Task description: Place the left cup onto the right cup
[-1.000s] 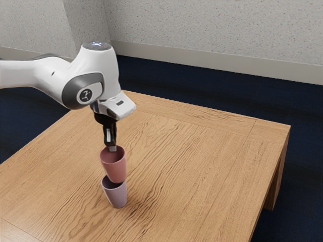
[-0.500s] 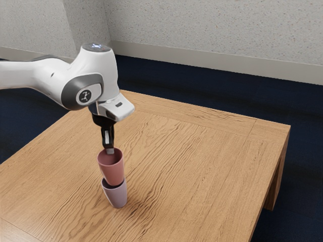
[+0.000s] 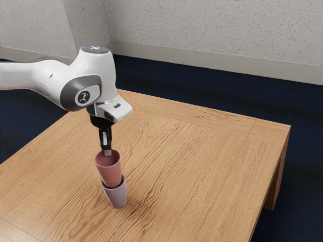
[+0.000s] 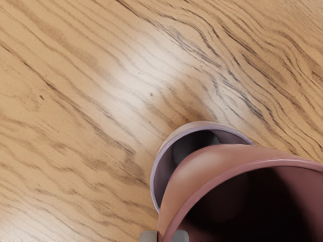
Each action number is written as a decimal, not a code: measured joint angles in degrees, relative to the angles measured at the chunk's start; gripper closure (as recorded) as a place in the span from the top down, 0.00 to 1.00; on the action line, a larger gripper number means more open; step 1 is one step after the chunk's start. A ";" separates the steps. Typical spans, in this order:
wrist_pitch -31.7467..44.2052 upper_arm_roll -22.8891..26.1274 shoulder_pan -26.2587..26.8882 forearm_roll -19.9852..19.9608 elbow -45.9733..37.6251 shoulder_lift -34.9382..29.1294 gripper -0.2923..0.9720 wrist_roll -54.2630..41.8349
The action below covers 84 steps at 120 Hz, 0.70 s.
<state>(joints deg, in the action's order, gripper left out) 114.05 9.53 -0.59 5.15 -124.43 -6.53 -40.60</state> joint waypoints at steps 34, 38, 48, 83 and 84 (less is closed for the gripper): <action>0.00 -0.03 0.00 -0.04 -0.28 0.22 0.15 0.23; 0.00 -0.04 -0.01 -0.10 -0.36 0.26 0.15 0.25; 0.01 -0.04 -0.01 -0.38 -0.50 0.41 0.15 0.29; 0.19 -0.05 -0.78 -0.74 -2.04 0.73 0.15 0.37; 0.20 -0.05 -0.80 -0.74 -2.07 0.74 0.15 0.37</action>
<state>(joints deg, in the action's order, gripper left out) 114.25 9.49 -1.40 4.41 -126.50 -5.79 -40.23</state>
